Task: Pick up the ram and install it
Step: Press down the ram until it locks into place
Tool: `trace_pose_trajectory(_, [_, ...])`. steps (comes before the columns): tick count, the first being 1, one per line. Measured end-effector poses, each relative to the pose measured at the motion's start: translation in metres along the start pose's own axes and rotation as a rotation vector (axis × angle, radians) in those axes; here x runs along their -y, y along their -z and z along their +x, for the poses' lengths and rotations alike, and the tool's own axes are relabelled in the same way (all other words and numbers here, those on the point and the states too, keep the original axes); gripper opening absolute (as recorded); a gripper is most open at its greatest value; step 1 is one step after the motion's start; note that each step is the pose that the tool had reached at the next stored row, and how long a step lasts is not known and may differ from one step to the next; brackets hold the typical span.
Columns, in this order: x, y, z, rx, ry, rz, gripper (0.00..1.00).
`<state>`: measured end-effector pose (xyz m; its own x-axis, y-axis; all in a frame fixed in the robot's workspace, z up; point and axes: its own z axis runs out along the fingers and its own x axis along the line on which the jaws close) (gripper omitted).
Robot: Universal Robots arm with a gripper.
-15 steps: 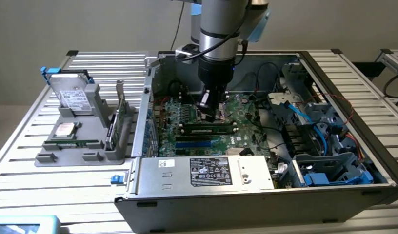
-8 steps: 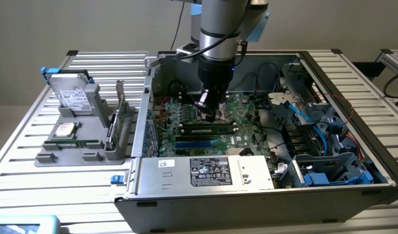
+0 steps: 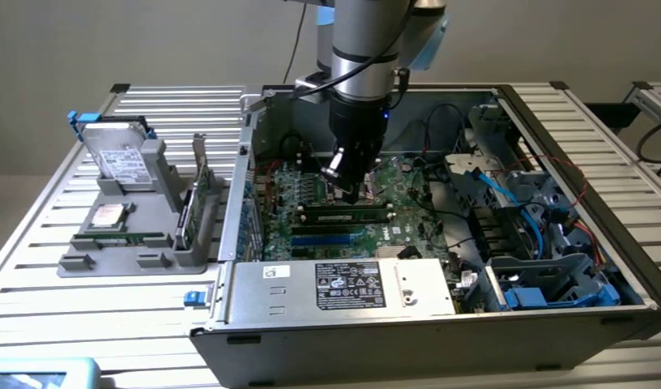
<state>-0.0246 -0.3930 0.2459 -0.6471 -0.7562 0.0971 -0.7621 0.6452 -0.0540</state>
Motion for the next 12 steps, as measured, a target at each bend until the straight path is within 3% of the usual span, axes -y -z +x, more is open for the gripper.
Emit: trace_pose_trajectory(12, [0.0,0.0,0.0,-0.0043,-0.148,-0.0101,0.11])
